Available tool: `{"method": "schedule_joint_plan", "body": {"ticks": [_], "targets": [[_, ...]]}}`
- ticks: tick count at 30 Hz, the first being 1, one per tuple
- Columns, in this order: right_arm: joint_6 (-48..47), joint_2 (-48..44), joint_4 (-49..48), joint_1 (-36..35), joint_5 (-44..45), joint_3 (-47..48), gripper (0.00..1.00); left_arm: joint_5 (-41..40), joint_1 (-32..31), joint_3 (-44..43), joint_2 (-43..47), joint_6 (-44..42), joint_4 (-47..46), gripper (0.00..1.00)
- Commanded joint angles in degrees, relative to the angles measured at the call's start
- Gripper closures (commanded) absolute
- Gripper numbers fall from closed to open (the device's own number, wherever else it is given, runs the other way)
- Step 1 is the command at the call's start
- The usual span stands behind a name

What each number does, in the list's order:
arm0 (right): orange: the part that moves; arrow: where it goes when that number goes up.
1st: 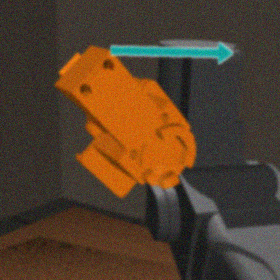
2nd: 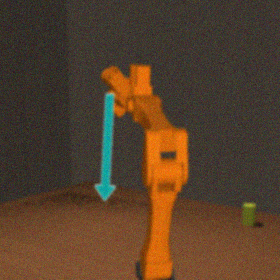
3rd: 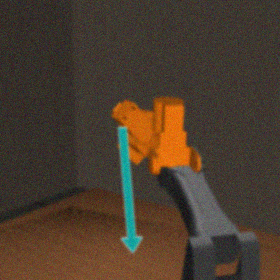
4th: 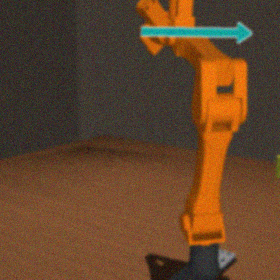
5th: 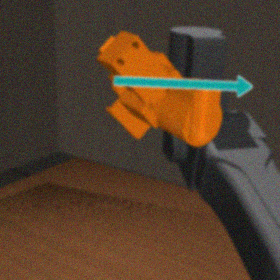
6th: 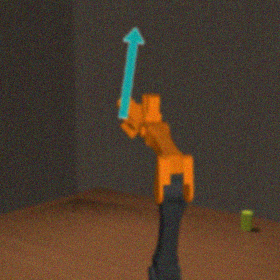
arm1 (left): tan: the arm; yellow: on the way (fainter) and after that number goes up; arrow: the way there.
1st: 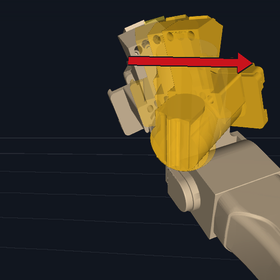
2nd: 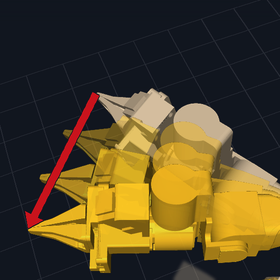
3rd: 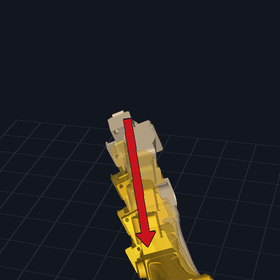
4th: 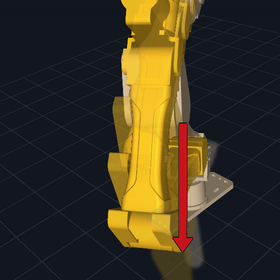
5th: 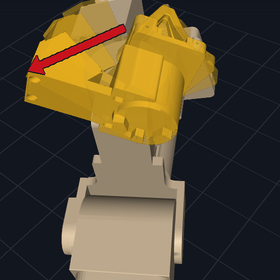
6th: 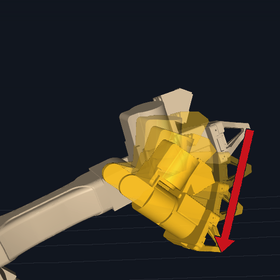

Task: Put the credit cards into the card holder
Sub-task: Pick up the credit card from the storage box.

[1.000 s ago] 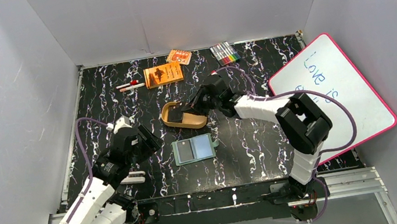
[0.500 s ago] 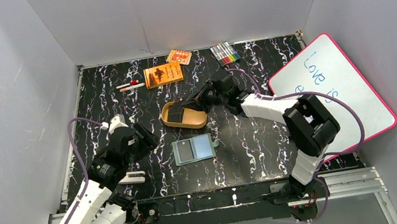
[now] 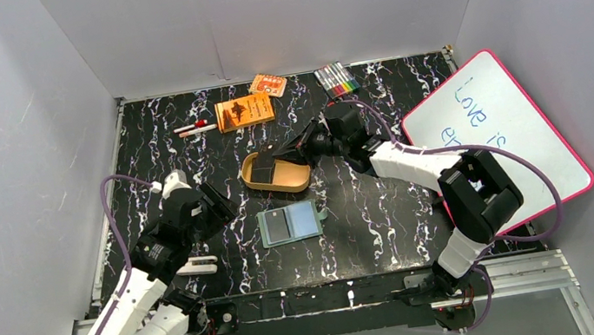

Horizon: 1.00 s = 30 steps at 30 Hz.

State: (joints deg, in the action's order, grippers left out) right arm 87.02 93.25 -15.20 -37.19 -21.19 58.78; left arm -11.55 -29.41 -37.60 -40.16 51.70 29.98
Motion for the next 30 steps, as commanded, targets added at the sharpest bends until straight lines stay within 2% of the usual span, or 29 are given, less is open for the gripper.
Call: {"method": "schedule_joint_plan", "body": {"ticks": [1, 11, 20, 23, 25, 30], "targets": [[0.7, -2.3, -4.0, 0.5, -2.7, 0.0, 1.00, -0.7, 0.0, -2.6, 0.8, 0.4, 0.9, 0.36], [-0.5, -1.2, -7.5, 1.1, -8.9, 0.3, 1.00, -1.0, 0.0, -2.7, 1.0, 0.7, 1.0, 0.36], [-19.7, -5.4, -12.3, 2.1, -23.9, -2.5, 1.00, -2.0, 0.0, -5.2, 5.4, 0.5, 0.7, 0.36], [-29.7, -10.0, -12.3, 2.1, -26.4, -4.7, 1.00, 1.3, 0.0, -3.7, 9.0, -0.3, -4.9, 0.33], [-34.0, -13.0, -11.9, 2.2, -27.7, -6.4, 1.00, 6.0, -0.1, -1.5, 11.4, -0.6, -12.8, 0.30], [-36.3, -17.7, -17.2, 2.4, -32.2, -10.0, 1.00, 21.0, 0.0, 3.6, 13.6, -0.3, -31.0, 0.27]]}}
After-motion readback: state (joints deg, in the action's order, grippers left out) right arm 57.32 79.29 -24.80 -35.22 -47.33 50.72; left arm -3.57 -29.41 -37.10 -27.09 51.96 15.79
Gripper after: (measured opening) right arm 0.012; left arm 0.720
